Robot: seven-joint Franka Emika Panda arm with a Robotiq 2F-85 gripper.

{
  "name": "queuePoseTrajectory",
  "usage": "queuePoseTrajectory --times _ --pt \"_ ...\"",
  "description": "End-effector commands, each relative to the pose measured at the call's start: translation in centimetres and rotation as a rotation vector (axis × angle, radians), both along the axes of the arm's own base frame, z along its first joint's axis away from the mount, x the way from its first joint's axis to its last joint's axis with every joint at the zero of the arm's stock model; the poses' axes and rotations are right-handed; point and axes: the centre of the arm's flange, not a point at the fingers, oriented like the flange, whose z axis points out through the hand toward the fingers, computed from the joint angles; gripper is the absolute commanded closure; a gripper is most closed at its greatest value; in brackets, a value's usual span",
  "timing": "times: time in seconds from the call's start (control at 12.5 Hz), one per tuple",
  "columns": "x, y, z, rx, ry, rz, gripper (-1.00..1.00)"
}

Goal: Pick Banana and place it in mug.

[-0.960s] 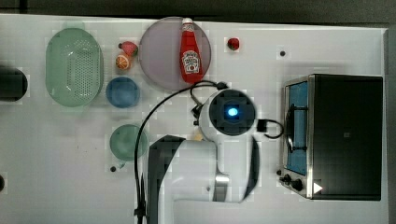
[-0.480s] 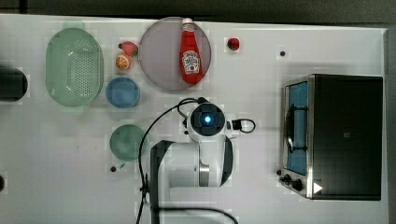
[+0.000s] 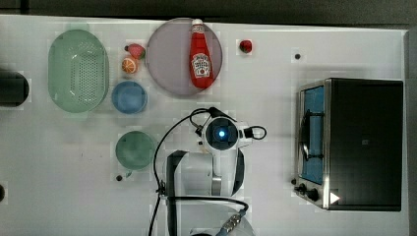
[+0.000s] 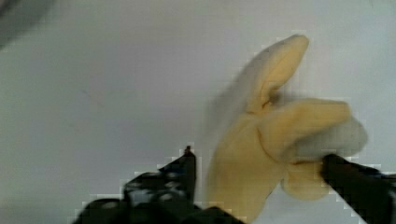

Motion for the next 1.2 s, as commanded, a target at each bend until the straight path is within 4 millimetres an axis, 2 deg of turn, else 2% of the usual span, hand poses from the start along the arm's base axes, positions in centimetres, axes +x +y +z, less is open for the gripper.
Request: queuePoseTrajectory --times 0.08,0.32,0.4,0.56,0.64,0.72,0.96,1.04,1.2 --pt "1.0 -0.2 0.4 -0.001 -0.041 0.04 -0.19" --pt "0.7 -0.3 0.3 -0.001 -0.038 0.039 0.43" --pt "0.8 -0.4 0.6 -0.001 -0.044 0.036 0.43" --pt "1.4 -0.4 3.0 -0.002 -0.087 0.036 0.43" --pt "1.6 -0.5 4.9 -0.003 -0.108 0.033 0.43" --pt "1.7 -0.9 10.7 -0.002 -0.123 0.024 0.43" --pt "1.0 -0.9 20.1 0.003 -0.123 0.019 0.43" --pt "0.6 -0.8 22.9 0.004 -0.122 0.018 0.43" --pt "-0.2 0.2 26.8 0.004 -0.11 0.027 0.43"
